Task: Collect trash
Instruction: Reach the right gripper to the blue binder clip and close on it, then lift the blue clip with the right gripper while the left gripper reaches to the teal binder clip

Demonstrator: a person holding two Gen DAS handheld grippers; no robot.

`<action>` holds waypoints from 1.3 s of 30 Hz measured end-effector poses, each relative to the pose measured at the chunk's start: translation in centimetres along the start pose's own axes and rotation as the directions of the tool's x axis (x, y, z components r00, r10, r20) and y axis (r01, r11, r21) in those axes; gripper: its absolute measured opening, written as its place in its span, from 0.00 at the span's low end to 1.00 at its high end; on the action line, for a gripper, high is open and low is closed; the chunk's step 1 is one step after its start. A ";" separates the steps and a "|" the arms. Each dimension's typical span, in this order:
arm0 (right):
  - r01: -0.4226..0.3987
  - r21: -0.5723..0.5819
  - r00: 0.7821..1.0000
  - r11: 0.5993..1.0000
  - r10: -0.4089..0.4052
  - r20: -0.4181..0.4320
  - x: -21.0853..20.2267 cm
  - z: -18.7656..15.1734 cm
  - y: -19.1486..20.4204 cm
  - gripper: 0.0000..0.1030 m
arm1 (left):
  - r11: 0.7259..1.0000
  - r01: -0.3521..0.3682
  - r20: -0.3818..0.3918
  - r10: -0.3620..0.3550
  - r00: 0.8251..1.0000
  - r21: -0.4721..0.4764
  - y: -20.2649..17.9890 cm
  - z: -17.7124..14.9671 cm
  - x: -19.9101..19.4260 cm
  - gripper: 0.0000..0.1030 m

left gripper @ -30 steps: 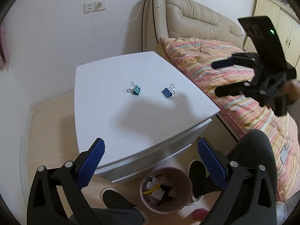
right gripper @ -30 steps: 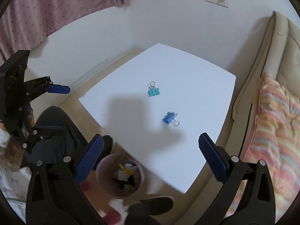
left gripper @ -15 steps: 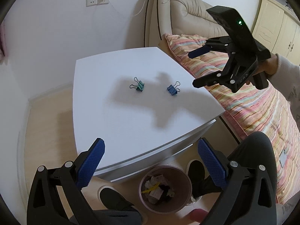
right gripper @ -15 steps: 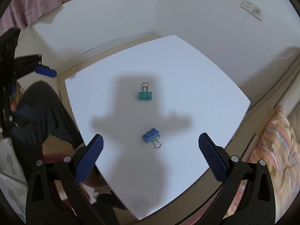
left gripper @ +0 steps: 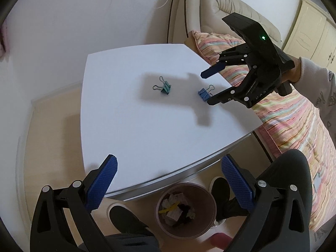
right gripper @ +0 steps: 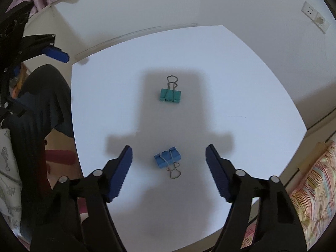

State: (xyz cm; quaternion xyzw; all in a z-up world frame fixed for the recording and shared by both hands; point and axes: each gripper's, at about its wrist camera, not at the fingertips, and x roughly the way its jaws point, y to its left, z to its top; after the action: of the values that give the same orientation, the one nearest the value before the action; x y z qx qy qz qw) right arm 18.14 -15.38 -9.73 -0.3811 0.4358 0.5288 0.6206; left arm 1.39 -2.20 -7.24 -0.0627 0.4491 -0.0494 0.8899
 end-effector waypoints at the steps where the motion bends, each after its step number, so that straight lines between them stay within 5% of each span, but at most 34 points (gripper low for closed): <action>1: -0.007 -0.005 1.000 1.000 0.007 -0.001 0.2 0.0 -0.1 0.58 | 1.000 0.001 -0.003 -0.001 1.000 -0.004 0.1 0.0 0.1 0.93; 15: -0.053 -0.014 0.998 0.999 0.053 0.021 0.9 -0.6 -0.9 0.27 | 1.000 0.010 -0.019 -0.010 1.000 -0.012 0.4 -0.2 1.1 0.93; 27: -0.009 0.076 0.998 0.997 0.004 0.060 -0.5 0.0 -0.3 0.27 | 1.000 0.002 0.000 -0.002 1.000 0.009 0.0 0.6 0.8 0.93; 39: 0.075 0.289 0.991 0.954 -0.104 0.086 -3.4 -0.5 0.7 0.27 | 0.998 0.003 0.032 -0.005 0.999 0.070 0.0 5.2 0.5 0.93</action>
State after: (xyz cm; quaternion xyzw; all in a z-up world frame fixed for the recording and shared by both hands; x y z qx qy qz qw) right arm 17.18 -16.84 -6.72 -0.2799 0.4581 0.4501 0.7136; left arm 5.90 -1.90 -4.61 -0.0331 0.4324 -0.0659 0.8986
